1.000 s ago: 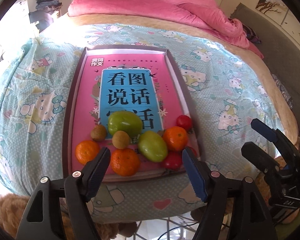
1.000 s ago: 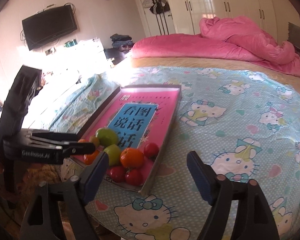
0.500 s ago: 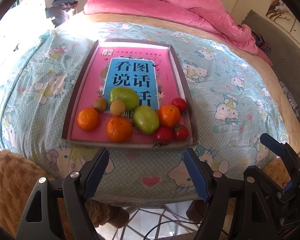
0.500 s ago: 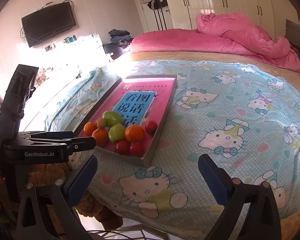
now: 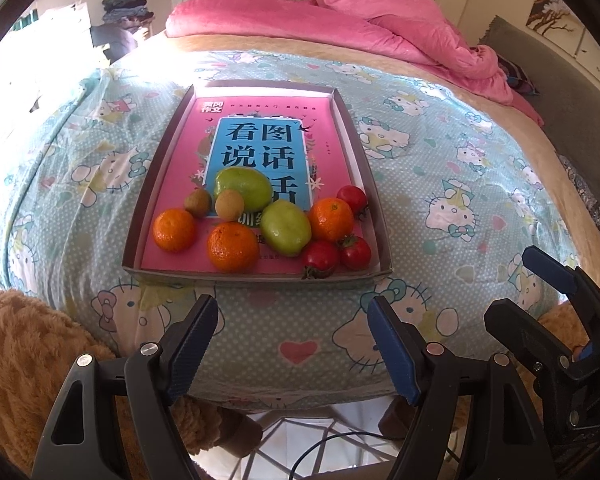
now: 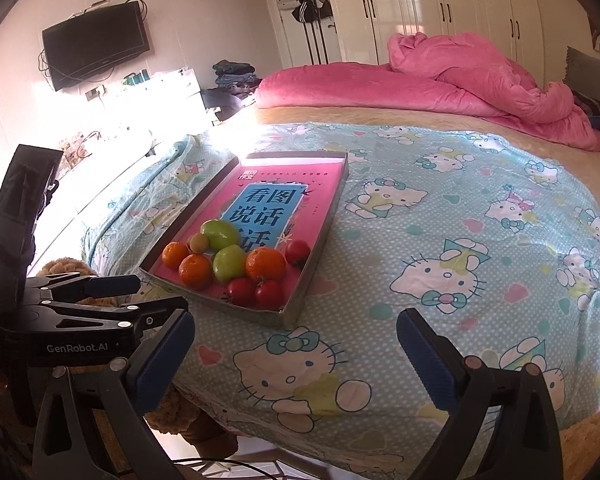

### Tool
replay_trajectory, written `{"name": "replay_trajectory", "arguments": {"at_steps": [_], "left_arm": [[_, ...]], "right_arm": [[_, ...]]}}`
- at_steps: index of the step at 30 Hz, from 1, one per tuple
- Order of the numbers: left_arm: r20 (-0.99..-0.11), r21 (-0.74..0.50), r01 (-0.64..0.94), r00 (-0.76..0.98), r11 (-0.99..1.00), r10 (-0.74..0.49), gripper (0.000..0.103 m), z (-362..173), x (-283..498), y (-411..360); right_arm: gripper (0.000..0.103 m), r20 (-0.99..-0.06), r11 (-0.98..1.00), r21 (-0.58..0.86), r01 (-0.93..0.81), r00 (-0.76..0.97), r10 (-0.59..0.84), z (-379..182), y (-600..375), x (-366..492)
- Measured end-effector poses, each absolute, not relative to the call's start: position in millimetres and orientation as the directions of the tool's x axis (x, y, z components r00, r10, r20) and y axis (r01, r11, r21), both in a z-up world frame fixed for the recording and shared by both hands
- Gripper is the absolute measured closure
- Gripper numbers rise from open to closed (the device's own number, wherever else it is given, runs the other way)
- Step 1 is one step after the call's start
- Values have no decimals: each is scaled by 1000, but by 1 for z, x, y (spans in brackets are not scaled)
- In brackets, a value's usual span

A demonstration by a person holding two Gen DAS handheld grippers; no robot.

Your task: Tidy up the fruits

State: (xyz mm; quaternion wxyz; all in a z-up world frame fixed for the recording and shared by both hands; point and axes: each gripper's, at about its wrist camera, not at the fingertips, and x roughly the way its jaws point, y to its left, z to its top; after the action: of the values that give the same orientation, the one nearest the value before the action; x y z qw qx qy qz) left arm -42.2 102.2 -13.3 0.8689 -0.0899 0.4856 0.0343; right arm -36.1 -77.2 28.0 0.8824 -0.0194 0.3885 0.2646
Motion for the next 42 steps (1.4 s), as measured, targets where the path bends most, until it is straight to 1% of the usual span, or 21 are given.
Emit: {"name": "replay_trajectory", "arguments": {"at_steps": [25,42], "left_arm": [[-849,-117,-184,528,976,-2,25,-12,-43,111],[-843,-113,-175,537,978,-2,25,-9,-44,109]], "right_arm": [[1,-698,861,169,-481,558,448,27,-76,-36],[1,-691,863,160,-479,570,445,30,-77,-37]]}}
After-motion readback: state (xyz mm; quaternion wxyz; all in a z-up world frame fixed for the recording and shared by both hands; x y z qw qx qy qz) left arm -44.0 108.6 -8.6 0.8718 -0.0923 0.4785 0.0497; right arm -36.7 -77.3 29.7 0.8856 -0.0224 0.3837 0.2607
